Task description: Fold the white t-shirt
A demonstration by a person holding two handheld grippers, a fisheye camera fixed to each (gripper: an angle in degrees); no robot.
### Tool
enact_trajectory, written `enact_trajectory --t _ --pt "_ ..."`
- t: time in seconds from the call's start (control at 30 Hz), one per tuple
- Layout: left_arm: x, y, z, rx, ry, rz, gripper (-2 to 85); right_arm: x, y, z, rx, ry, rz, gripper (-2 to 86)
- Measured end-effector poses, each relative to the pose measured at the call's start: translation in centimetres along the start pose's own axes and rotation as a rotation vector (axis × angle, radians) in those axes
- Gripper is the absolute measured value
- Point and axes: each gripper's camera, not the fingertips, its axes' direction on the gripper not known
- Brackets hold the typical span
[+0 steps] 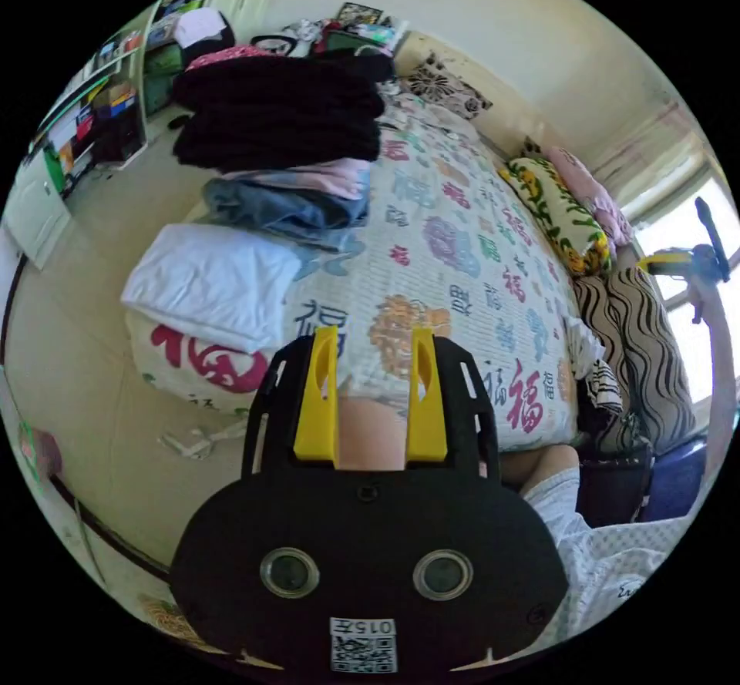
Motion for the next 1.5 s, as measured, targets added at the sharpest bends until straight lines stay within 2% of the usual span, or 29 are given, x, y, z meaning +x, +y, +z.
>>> enact_trajectory --t 0.13,0.23,0.47,0.63,0.77,0.83,0.87,0.93,1.0,1.03,1.1,1.2,1.33,1.43,1.5 --pt "-10.7 -1.4 -3.9 -0.012 -0.020 -0.162 13.5 -5.7 -4.4 -1.7 0.055 0.026 0.009 -0.7" --pt "-15.7 -2.1 -5.9 0.009 0.022 -0.257 14.4 -9.4 -6.8 -0.6 0.045 0.012 -0.005 -0.7" --pt "-21.7 -4.1 -8.3 0.076 0.159 -0.419 15.6 -15.0 -8.8 4.2 0.015 -0.005 -0.087 -0.7" --pt "-24.2 -5.6 -10.5 0.123 0.224 -0.593 14.8 -16.3 -5.4 11.1 0.061 -0.242 -0.099 -0.6" --pt "-23.3 -6.9 -13.1 0.141 0.253 -0.552 16.1 -15.2 -0.6 16.9 0.117 -0.505 -0.009 -0.6" --pt "-22.4 -7.6 -15.1 0.213 0.328 -0.529 14.3 -14.4 3.2 20.5 0.147 -0.634 0.064 -0.6" --pt "-22.1 -7.8 -15.7 0.246 0.333 -0.523 13.5 -14.2 4.2 21.3 0.157 -0.655 0.085 -0.6" --pt "-20.8 -9.4 -16.5 0.224 0.201 -0.550 12.9 -13.7 8.2 24.1 0.190 -0.707 0.162 -0.6" --pt "-20.3 -10.6 -15.8 0.183 0.239 -0.586 10.3 -13.5 10.9 25.9 0.198 -0.741 0.225 -0.5" --pt "-19.7 -10.8 -16.1 0.208 0.264 -0.615 6.0 -13.4 12.7 27.0 0.208 -0.771 0.266 -0.5" --pt "-17.7 -11.2 -17.4 0.282 0.346 -0.571 4.8 -13.3 15.4 28.2 0.259 -0.834 0.323 -0.3" --pt "-10.9 -12.8 -20.3 0.340 0.510 -0.338 4.1 -13.3 19.5 29.3 0.421 -0.946 0.366 0.4" --pt "3.2 -14.7 -23.7 0.281 0.822 0.003 3.9 -13.1 22.3 29.2 0.607 -1.016 0.362 4.3" --pt "14.4 -15.2 -25.3 0.192 0.985 0.226 4.1 -12.8 22.8 27.2 0.726 -1.001 0.306 9.4" --pt "20.6 -15.0 -25.3 0.132 1.023 0.321 4.3 -12.4 23.1 25.5 0.799 -0.961 0.276 10.1"
